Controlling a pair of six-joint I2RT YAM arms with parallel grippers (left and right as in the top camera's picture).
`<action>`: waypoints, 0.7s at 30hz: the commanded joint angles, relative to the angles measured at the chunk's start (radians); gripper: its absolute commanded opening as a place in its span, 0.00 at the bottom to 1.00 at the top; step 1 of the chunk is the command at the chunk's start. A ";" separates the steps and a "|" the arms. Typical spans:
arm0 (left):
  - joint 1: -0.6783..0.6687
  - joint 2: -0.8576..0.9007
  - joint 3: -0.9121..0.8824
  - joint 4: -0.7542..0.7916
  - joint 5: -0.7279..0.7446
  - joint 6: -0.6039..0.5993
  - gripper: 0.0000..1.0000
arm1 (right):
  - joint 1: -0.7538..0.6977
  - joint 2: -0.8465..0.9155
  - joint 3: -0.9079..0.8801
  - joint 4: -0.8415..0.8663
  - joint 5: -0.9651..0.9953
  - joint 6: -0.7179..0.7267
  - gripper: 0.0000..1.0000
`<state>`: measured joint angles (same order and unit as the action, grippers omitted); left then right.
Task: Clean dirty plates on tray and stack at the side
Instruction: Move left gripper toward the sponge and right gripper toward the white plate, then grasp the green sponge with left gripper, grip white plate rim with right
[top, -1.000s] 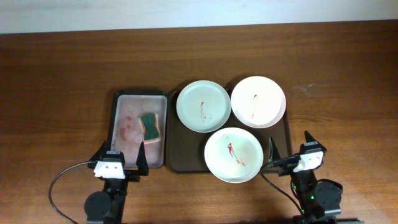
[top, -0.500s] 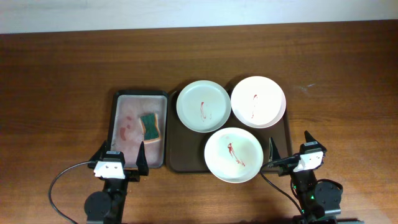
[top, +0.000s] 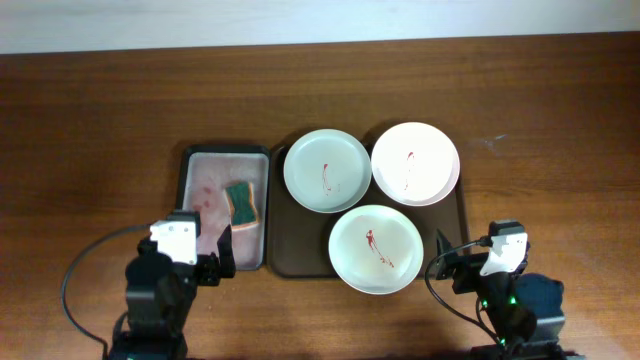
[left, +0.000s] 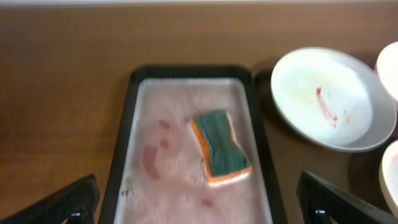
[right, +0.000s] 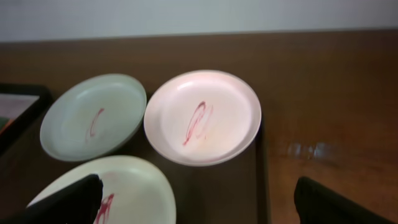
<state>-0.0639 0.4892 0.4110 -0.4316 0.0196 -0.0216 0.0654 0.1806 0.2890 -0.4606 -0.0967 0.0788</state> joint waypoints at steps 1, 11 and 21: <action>0.007 0.201 0.137 -0.063 0.010 0.014 0.99 | 0.006 0.210 0.150 -0.087 -0.054 0.020 0.99; 0.007 0.734 0.504 -0.373 0.031 0.014 0.99 | 0.006 0.798 0.568 -0.383 -0.160 0.019 0.99; 0.006 0.906 0.504 -0.117 0.123 -0.109 0.77 | 0.006 0.915 0.582 -0.361 -0.228 0.019 0.99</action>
<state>-0.0639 1.3132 0.8967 -0.5850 0.1249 -0.0628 0.0654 1.0885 0.8490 -0.8230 -0.3096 0.0978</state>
